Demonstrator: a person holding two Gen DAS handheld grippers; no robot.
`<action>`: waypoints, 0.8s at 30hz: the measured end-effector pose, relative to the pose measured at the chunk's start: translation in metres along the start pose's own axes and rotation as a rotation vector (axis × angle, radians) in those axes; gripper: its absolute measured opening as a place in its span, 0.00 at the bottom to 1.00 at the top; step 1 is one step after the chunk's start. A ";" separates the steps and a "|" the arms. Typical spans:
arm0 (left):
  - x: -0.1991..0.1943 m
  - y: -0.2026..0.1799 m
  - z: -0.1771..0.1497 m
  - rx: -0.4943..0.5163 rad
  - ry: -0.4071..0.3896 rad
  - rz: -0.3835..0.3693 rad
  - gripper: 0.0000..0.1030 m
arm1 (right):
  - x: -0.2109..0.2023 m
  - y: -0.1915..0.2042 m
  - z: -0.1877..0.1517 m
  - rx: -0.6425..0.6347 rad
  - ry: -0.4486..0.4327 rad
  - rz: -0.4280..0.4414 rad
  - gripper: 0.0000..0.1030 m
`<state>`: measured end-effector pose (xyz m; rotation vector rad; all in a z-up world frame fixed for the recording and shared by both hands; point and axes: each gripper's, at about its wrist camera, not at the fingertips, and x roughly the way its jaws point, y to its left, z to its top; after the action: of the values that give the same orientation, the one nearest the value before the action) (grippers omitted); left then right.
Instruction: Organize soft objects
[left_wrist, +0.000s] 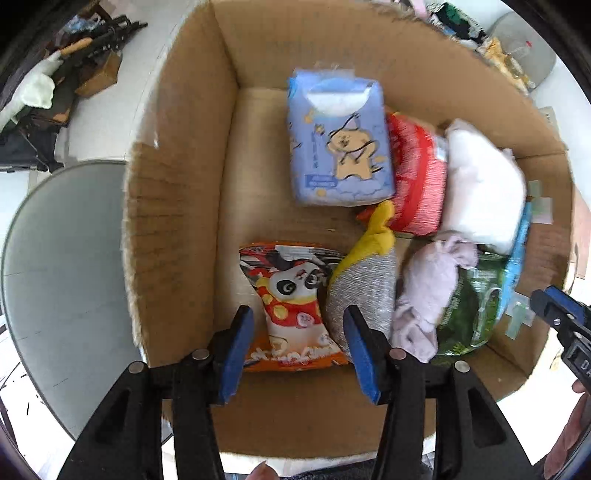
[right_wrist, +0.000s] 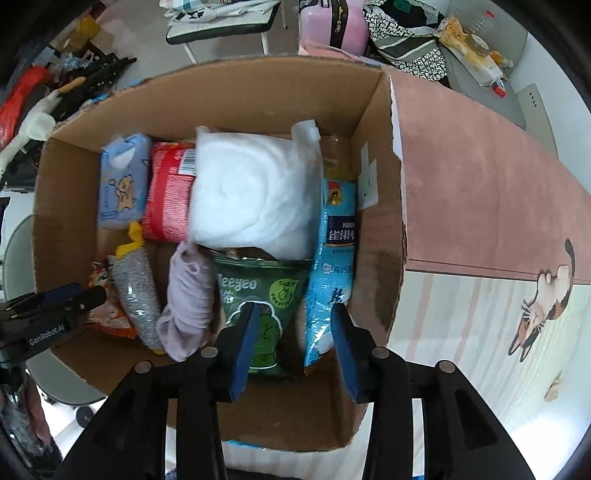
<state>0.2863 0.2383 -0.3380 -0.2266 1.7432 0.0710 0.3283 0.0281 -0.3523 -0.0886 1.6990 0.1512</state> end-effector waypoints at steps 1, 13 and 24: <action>-0.005 -0.002 -0.003 0.000 -0.011 0.003 0.48 | -0.002 0.001 -0.002 0.004 -0.003 0.009 0.45; -0.061 -0.024 -0.043 0.043 -0.229 0.053 0.84 | -0.013 0.014 -0.036 0.021 -0.045 0.057 0.75; -0.064 -0.028 -0.041 0.035 -0.273 0.076 0.99 | -0.018 0.017 -0.044 0.023 -0.089 0.018 1.00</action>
<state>0.2628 0.2105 -0.2657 -0.1183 1.4796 0.1214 0.2846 0.0377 -0.3276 -0.0488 1.6131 0.1469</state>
